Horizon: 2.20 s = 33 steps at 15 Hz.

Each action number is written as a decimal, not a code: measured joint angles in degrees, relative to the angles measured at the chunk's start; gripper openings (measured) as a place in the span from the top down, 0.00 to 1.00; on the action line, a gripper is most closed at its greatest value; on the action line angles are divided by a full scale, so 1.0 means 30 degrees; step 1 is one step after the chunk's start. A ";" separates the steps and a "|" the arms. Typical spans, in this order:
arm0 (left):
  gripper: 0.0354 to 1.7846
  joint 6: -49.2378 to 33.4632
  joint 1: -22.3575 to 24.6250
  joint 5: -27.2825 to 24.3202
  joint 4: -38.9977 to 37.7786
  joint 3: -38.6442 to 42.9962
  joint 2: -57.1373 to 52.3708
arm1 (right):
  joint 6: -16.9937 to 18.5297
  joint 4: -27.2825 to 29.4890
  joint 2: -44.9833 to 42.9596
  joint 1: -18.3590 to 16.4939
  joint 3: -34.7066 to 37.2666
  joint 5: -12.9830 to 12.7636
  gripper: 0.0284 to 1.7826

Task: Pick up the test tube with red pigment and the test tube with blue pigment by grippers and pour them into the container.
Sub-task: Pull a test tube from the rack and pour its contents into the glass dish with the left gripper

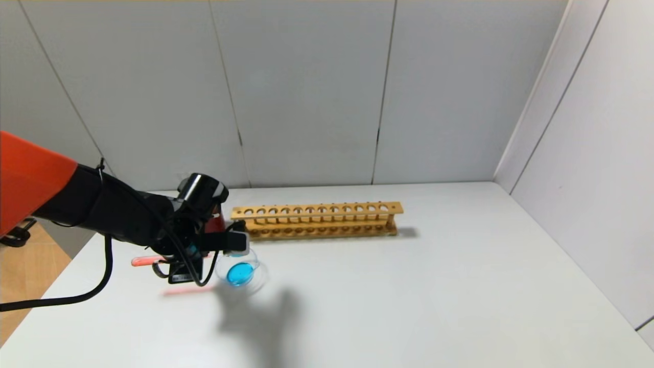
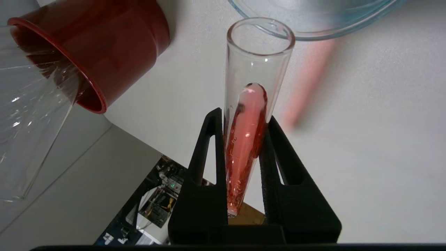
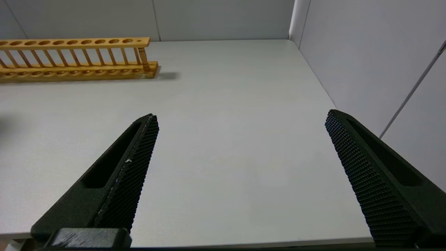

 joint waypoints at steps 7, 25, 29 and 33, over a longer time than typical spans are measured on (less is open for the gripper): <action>0.83 0.0134 -0.0016 0.0813 0.0126 -0.0321 0.0467 | -0.0008 0.0000 0.0000 0.0000 0.0000 0.0008 0.02; 0.83 0.0284 -0.0569 0.0845 0.1284 -0.0321 0.0406 | -0.0008 0.0000 0.0000 0.0000 0.0000 0.0000 0.02; 0.83 0.0284 -0.0634 0.0947 0.1723 -0.0658 0.0406 | -0.0008 0.0000 0.0000 0.0000 0.0000 0.0008 0.02; 0.83 0.0284 -0.0792 0.1093 0.1735 -0.0861 0.0512 | 0.0000 0.0000 0.0000 0.0000 0.0000 0.0000 0.02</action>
